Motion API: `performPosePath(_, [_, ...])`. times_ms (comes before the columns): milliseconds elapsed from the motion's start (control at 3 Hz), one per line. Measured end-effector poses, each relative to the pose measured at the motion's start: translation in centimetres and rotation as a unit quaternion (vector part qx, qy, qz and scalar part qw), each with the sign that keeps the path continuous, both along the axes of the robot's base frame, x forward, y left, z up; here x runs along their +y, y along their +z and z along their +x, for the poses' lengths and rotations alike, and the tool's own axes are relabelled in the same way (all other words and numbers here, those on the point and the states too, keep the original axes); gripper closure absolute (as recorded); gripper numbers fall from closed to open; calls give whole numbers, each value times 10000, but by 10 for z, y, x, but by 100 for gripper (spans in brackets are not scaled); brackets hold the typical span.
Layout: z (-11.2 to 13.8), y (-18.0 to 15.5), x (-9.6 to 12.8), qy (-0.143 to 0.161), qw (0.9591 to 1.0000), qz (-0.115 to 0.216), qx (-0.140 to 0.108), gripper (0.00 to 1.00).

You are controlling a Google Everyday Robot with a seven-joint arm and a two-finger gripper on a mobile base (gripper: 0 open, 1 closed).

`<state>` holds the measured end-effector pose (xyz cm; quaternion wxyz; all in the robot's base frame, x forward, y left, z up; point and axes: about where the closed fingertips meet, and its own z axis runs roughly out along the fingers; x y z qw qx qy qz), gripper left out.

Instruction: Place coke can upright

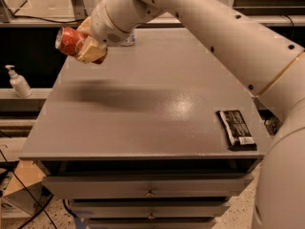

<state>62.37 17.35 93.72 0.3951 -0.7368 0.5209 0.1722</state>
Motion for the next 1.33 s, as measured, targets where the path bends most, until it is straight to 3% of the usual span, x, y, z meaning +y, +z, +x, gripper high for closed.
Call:
performPosePath(333, [1,-10,-1,-107,9996,212,141,100])
performPosePath(667, [2,-17,-16,-413,9960,731,299,100])
performPosePath(1000, [4,-24,-35,-759,9866,1378,423,100])
performPosePath(1333, [6,-32,-57,-1100,9678,2197,549,100])
